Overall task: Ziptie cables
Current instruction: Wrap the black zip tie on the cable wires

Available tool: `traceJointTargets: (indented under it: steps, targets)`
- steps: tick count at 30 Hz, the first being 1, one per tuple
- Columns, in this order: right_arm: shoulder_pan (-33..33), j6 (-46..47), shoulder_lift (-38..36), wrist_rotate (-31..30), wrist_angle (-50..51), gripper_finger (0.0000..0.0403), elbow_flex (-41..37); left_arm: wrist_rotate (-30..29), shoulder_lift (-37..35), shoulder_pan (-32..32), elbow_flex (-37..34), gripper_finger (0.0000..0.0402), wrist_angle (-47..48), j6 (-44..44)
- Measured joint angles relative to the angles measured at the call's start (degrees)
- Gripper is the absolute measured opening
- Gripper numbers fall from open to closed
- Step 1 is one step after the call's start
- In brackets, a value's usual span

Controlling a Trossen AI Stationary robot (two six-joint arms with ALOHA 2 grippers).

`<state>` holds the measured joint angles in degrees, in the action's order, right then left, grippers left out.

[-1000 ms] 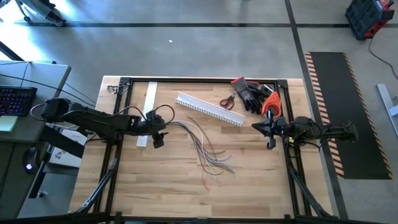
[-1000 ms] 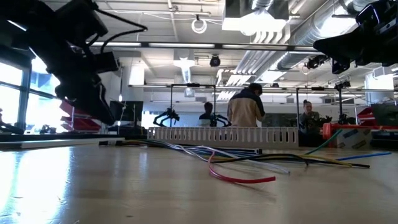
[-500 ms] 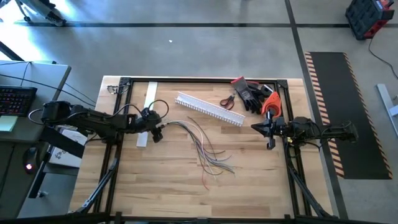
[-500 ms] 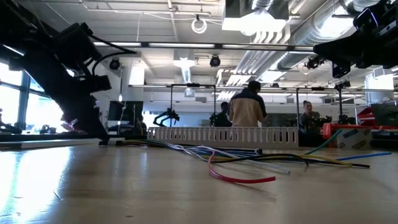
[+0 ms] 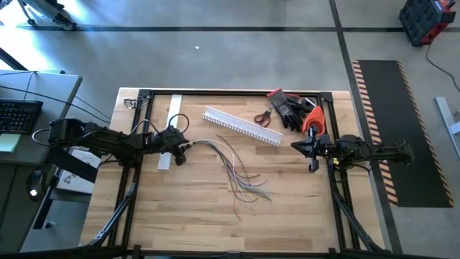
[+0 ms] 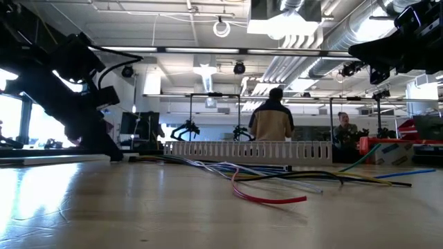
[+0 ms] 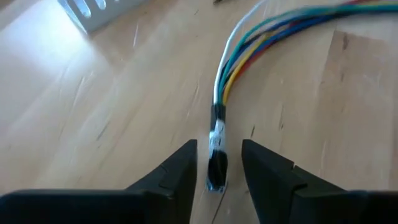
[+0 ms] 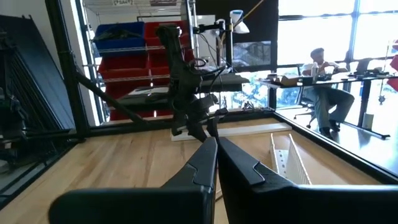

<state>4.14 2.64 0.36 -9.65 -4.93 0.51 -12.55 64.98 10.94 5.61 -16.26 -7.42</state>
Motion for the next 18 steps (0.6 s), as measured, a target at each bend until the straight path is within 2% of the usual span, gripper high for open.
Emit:
traceJointTargets:
  steps: [9, 12, 15, 18]
  targets:
    - [0.01, 0.04, 0.0, -0.2, 0.0, 0.0, -0.01, -0.84, 9.51, -0.02, 0.19, 0.0108, -8.57, -2.16]
    - [0.0, 0.0, 0.0, -0.17, 0.0, 0.0, -0.01, -0.51, 11.75, -0.02, 1.02, 0.0072, -9.07, -2.98]
    - [0.01, -0.05, 0.0, -0.17, 0.0, 0.0, -0.01, -0.29, 12.55, -0.03, 2.93, 0.0019, -4.77, -3.53]
    - [0.01, 0.12, 0.0, -0.17, 0.01, 0.0, -0.01, -0.62, 11.62, -0.44, 6.34, 0.0012, 1.67, -4.32]
